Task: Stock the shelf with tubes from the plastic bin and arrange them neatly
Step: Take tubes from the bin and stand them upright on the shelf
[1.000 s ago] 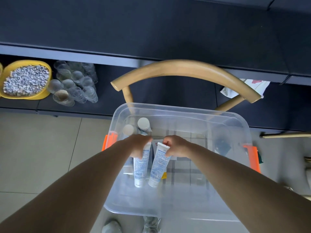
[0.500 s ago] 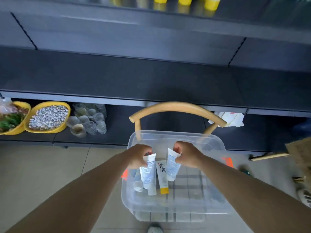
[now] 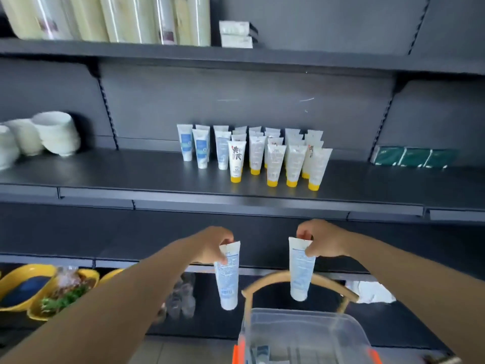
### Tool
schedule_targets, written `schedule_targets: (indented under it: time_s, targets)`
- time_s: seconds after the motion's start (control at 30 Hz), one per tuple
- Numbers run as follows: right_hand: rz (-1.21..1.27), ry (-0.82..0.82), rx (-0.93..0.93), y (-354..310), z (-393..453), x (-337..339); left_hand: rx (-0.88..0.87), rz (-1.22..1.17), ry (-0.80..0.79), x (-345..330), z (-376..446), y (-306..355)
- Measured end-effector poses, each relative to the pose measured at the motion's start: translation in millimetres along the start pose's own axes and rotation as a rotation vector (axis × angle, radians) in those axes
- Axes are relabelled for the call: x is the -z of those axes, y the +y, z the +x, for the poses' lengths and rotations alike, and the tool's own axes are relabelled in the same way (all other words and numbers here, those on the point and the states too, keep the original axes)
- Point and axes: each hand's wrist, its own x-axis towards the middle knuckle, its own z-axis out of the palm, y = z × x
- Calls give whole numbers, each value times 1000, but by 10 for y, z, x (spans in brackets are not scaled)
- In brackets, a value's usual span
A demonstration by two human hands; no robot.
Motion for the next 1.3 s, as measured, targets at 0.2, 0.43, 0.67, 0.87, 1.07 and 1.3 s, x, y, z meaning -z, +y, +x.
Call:
schedule_targets:
  time_s: [0.2,0.43,0.67,0.87,1.07,1.3]
  targets:
    - [0,71,111,-522,149,617,9,84,107,866,-97,-37]
    - [-73,119,256,-1046,544,1052,2,105,223,1466,27,-142]
    - [-45,202,318,-1463,945,1417,19,121,336,1976,262,-517]
    - [22,237,342,-1783,1538,1677,40,131,371,2428,717,-1115]
    - [29,278,303,-1988,2321,1747,-6,85,367,2782,1405,-1657]
    - [6,281,210,-2066,3159,1732,-25,44,331,2982,2158,-2127]
